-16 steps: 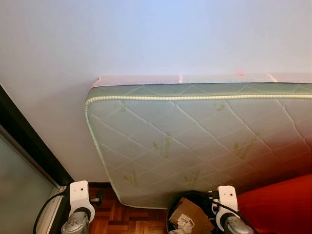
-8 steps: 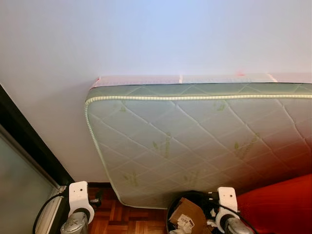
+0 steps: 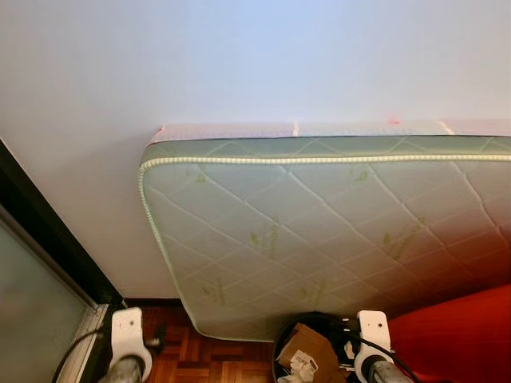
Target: Clean up the room
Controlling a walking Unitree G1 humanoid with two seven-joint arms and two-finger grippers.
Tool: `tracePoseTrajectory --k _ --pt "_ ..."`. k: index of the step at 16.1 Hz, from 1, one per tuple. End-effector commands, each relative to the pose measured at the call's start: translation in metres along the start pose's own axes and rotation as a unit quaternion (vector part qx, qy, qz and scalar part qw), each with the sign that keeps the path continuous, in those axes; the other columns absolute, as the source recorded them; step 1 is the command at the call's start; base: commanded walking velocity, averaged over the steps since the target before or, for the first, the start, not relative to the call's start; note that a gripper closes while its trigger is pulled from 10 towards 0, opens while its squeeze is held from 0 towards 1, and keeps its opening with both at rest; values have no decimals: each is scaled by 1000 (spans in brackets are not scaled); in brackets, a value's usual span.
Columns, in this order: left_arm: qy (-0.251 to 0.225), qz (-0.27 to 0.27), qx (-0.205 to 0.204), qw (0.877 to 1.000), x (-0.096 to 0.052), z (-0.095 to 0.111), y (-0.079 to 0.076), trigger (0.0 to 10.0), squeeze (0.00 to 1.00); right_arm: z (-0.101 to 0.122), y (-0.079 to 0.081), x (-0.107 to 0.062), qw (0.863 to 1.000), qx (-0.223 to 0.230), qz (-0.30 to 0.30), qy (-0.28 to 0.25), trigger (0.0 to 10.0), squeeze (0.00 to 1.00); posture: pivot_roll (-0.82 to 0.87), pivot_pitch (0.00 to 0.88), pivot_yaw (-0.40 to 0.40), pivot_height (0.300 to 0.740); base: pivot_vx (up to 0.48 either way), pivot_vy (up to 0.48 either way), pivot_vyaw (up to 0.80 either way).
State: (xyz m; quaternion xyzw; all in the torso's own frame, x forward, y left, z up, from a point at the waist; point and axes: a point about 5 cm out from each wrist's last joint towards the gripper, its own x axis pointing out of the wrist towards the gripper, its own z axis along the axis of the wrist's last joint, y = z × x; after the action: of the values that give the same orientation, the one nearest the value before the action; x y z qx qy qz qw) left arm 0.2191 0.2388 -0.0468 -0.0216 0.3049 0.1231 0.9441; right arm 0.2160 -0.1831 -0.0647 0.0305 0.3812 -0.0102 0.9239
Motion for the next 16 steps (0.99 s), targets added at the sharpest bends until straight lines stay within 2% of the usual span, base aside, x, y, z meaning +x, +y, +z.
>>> tracePoseTrajectory --k 1,6,13,16 --pt "16 -1 5 1000 -2 -8 -1 10000 0 -2 -2 -1 1000 8 -6 3 10000 0 68 0 -6 740 0 0 0" --pt "27 -5 1 1000 -3 -12 -2 10000 0 -12 -9 -4 1000 5 -10 19 10000 0 69 0 -11 740 0 0 0" --pt "41 -5 0 999 -5 -18 2 10000 0 -14 -9 -5 1000 4 -11 20 10000 0 62 0 -10 740 0 0 0" --pt "62 1 -4 998 -11 -30 10 10000 0 -14 -10 -5 1000 1 -10 24 10000 0 61 0 -10 740 -161 0 0"
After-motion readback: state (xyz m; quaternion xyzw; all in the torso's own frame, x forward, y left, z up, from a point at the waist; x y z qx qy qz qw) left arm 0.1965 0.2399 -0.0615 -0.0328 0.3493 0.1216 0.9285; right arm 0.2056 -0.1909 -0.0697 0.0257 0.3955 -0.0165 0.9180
